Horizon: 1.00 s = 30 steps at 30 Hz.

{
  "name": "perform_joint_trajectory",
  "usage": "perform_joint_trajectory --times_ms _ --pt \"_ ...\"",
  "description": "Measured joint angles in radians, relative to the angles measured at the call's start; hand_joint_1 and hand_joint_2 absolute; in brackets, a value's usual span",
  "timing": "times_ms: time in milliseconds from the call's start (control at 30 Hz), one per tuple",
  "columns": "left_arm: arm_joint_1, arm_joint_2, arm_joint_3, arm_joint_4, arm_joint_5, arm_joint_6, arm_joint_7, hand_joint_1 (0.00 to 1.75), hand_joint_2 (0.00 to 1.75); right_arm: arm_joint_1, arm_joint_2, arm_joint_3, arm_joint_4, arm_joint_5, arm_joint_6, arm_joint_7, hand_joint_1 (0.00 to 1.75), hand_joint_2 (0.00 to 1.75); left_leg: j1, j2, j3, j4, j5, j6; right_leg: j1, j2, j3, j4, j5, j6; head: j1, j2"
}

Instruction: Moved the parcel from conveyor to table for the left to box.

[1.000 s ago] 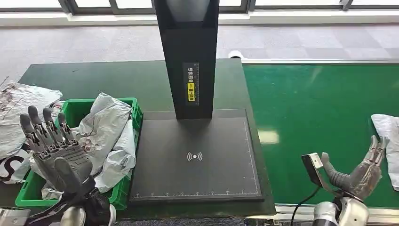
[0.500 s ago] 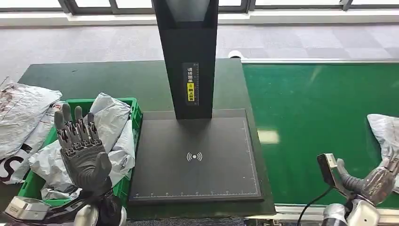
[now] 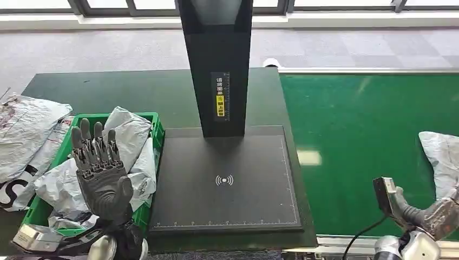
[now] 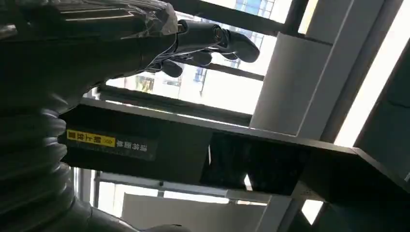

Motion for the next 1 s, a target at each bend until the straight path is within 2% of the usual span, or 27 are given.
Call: perform_joint_trajectory --times_ms 100,233,333,367,567,1000 --pt "0.001 0.002 -0.019 0.007 -0.002 -0.008 0.000 0.00 1.75 -0.021 -0.068 0.000 0.100 0.002 0.000 0.091 0.00 1.75 -0.001 0.000 0.000 0.000 0.000 0.001 -0.001 0.000 0.000 0.000 0.000 0.001 0.000 0.000" --pt "0.008 0.008 -0.050 0.015 -0.011 -0.008 0.000 0.00 1.75 -0.045 -0.154 0.000 0.230 0.002 0.001 0.163 0.00 1.75 -0.001 0.000 0.000 0.000 -0.001 0.001 -0.001 0.000 0.000 0.000 0.000 0.001 0.000 0.000" --pt "0.022 0.011 -0.075 0.017 -0.022 -0.007 0.000 0.00 1.75 -0.082 -0.234 -0.010 0.369 0.002 0.025 0.282 0.00 1.75 -0.001 0.000 0.000 0.000 -0.001 0.001 -0.002 0.000 0.000 0.000 0.000 0.001 0.000 0.000" --pt "0.027 0.012 -0.083 0.018 -0.023 -0.006 0.000 0.00 1.75 -0.089 -0.257 -0.014 0.405 0.002 0.028 0.293 0.00 1.75 -0.001 0.000 0.000 0.000 -0.001 0.001 -0.002 0.000 0.000 0.000 0.000 0.001 0.000 0.000" --pt "0.039 0.016 -0.102 0.018 -0.026 -0.005 0.000 0.00 1.75 -0.121 -0.333 -0.026 0.540 0.002 0.030 0.302 0.00 1.75 -0.001 0.000 0.000 0.000 -0.001 0.002 -0.001 0.000 0.000 0.000 0.000 0.001 0.000 0.000" --pt "0.043 0.016 -0.108 0.018 -0.026 -0.005 0.000 0.00 1.75 -0.142 -0.362 -0.026 0.619 0.003 0.029 0.305 0.00 1.75 -0.001 0.000 0.000 0.000 -0.001 0.002 -0.001 0.000 0.000 0.000 0.000 0.002 0.000 0.000"
